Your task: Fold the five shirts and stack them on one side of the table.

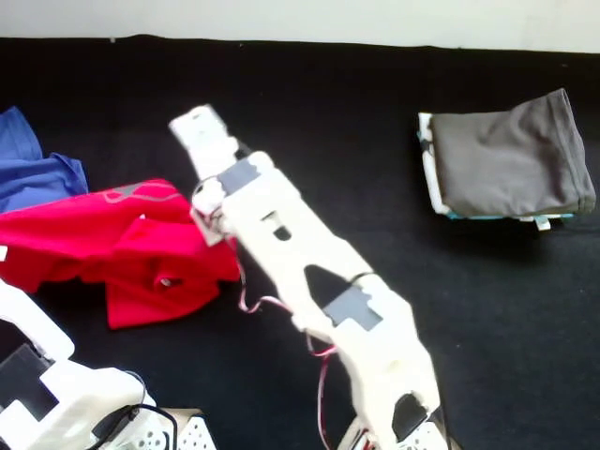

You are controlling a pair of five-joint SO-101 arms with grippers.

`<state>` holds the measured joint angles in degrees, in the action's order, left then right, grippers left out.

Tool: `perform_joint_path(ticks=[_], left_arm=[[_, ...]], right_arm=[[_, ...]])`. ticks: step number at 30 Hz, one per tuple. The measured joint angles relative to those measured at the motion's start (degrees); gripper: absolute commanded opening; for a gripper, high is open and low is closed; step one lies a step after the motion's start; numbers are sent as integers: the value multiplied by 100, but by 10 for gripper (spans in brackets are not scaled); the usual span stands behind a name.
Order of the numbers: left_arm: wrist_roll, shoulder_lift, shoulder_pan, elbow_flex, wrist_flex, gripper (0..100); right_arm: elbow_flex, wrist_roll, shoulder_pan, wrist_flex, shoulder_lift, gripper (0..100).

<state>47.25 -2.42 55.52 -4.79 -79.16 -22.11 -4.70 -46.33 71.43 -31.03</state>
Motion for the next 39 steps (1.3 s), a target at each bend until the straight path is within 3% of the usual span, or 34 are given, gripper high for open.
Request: perform_joint_path(ticks=[11, 23, 39], left_arm=[[0, 0, 0, 0, 0, 9], [0, 0, 0, 0, 0, 9], [0, 0, 0, 0, 0, 9]], right_arm=[[-70, 0, -642, 993, -88, 152], [-325, 325, -1196, 1002, -88, 151], [-633, 334, -1574, 1855, -123, 153]])
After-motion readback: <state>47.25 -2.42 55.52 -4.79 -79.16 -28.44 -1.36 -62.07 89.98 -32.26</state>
